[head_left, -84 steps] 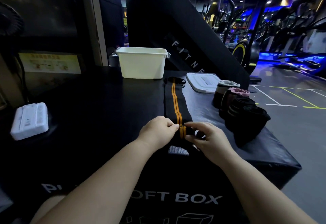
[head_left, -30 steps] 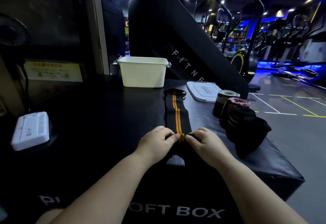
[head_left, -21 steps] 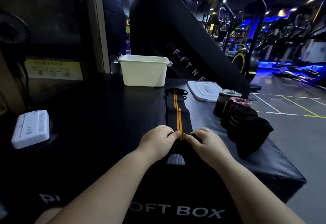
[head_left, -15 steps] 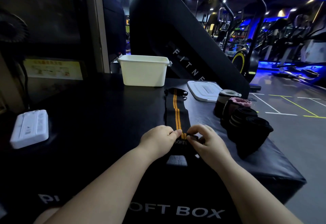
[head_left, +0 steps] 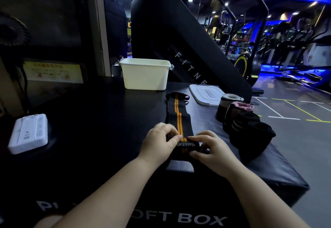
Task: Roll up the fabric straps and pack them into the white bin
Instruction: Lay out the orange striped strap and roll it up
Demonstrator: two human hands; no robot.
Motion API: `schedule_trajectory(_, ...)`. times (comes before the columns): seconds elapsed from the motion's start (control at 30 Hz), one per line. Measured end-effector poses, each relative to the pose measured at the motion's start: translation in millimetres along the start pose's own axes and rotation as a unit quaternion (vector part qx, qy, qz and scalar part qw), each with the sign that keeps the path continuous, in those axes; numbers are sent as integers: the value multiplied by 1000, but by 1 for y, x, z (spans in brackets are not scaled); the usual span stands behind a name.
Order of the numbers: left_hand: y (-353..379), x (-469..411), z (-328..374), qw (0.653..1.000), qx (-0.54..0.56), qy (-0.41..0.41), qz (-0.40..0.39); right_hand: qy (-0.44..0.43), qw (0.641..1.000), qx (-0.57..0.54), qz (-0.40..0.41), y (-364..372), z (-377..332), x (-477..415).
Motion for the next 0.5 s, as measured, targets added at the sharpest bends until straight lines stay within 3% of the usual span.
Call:
schedule_trajectory(0.1, -6, 0, 0, 995, 77, -23, -60, -2, 999, 35, 15, 1, 1, -1)
schedule_trajectory(0.2, -13, 1, -2, 990, 45, -33, -132, 1, 999, 44, 18, 1, 1, -2)
schedule_trajectory(0.5, -12, 5, 0, 991, 14, -48, -122, 12, 999, -14, 33, 0, -1, 2)
Point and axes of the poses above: each hand's wrist, its own x-axis away from the middle knuckle, its own y-axis out of the palm, z = x × y, the point moved 2 cm from there along -x, towards the middle knuckle, and after that the axes turned 12 degrees about x, right-handed, at the moved point
